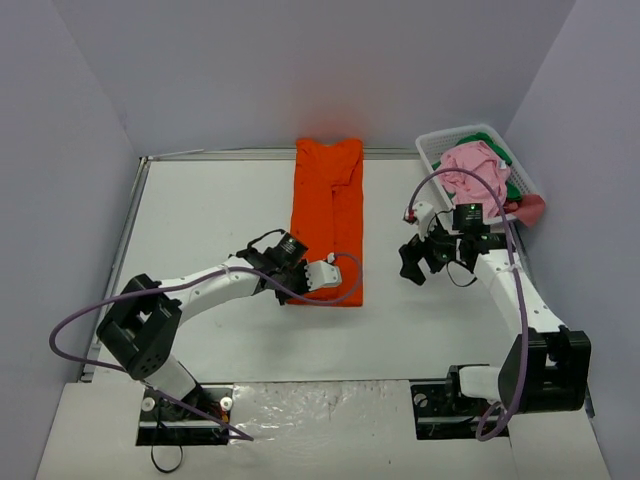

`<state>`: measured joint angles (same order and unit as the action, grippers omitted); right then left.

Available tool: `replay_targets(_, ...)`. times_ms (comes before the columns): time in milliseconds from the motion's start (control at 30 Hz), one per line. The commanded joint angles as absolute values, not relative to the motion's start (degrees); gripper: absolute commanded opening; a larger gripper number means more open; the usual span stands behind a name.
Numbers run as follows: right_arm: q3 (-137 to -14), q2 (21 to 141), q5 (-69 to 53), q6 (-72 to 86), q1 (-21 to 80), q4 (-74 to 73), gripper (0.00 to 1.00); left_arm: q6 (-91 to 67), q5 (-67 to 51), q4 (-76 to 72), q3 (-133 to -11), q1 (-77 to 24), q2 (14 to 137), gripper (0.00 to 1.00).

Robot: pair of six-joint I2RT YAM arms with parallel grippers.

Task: Fold and stack the t-shirts
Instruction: Grab the bottom of the folded rectangular tshirt with both arms

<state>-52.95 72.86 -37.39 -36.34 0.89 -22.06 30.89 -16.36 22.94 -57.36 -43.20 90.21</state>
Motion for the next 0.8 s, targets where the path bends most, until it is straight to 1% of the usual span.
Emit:
replay_targets(0,-50.19,72.42,-37.0,-41.83,4.47,-22.94,0.88,29.44,-18.2,26.19,-59.24,-42.1,89.47,0.03)
replay_targets(33,-49.92,72.68,-36.91,-41.92,4.92,-22.33,0.88,29.79,-17.76,26.02,-58.98,-42.01,89.47,0.02)
replay_targets(67,-49.75,73.12,-36.91,-41.31,5.18,-21.98,0.88,30.58,-16.88,25.84,-58.63,-42.1,89.3,0.05)
replay_targets(133,-49.66,74.61,-36.91,-40.78,5.1,-21.27,0.86,31.29,-14.95,25.4,-57.22,-42.01,89.03,0.13)
replay_targets(167,-49.57,75.05,-36.91,-40.17,5.18,-21.01,0.85,31.99,-14.59,25.23,-56.78,-42.01,88.6,0.18)
replay_targets(233,-49.31,76.37,-36.83,-39.38,5.1,-19.87,0.83,32.52,-13.71,24.61,-55.38,-42.01,88.07,0.23)
replay_targets(267,-49.22,76.9,-36.83,-39.03,5.18,-19.78,0.82,32.87,-13.28,24.44,-54.85,-42.01,87.63,0.28)
replay_targets(367,-49.39,77.61,-35.77,-38.59,5.18,-19.69,0.81,33.4,-10.99,23.47,-53.62,-42.1,87.45,0.34)
replay_targets(467,-49.57,77.43,-35.42,-38.23,5.01,-19.6,0.81,34.1,-9.85,23.12,-52.74,-42.1,87.71,0.35)
replay_targets(767,-49.75,77.25,-35.77,-37.62,3.25,-19.69,0.8,34.1,-11.51,21.62,-51.94,-42.1,87.72,0.35)
